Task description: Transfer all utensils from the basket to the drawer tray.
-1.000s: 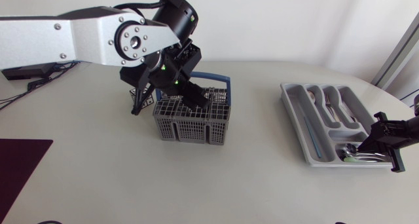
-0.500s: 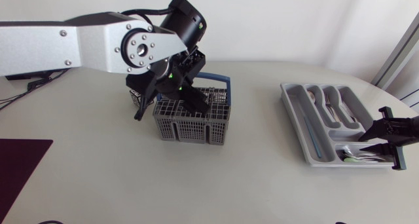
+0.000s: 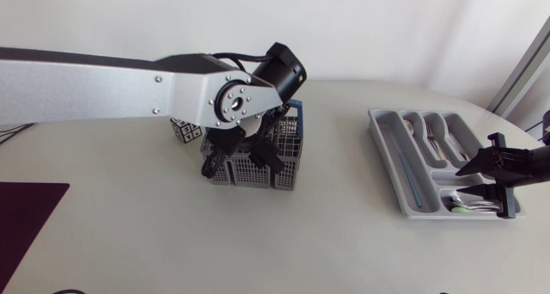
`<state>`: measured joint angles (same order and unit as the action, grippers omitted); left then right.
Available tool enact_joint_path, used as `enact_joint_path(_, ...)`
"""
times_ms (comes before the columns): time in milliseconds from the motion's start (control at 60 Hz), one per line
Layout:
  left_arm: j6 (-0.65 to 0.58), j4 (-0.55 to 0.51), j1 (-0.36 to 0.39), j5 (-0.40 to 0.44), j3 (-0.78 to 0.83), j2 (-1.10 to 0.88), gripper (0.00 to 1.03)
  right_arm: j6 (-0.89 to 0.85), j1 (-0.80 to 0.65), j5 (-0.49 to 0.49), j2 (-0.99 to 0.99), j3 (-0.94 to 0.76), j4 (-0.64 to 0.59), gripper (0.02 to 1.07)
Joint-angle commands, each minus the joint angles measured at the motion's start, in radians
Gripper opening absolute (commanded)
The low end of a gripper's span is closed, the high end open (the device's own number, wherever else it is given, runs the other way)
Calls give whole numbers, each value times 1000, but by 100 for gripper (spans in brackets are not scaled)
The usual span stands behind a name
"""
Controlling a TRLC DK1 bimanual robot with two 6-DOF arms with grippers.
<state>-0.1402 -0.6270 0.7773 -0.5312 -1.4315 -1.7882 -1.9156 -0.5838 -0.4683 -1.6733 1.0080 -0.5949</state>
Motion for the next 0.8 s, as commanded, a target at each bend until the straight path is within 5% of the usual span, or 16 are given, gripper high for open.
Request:
enact_joint_path(0, -18, 0, 8, -49, -35, -39, 56, 13, 18, -10, 23, -39, 9, 54)
enact_joint_path(517, -16, 9, 10, -138, -32, -77, 7, 29, 33, -16, 38, -69, 41, 54)
enact_joint_path(783, -22, 9, 8, -138, -32, -46, 3, 44, 42, -18, 55, -77, 38, 54)
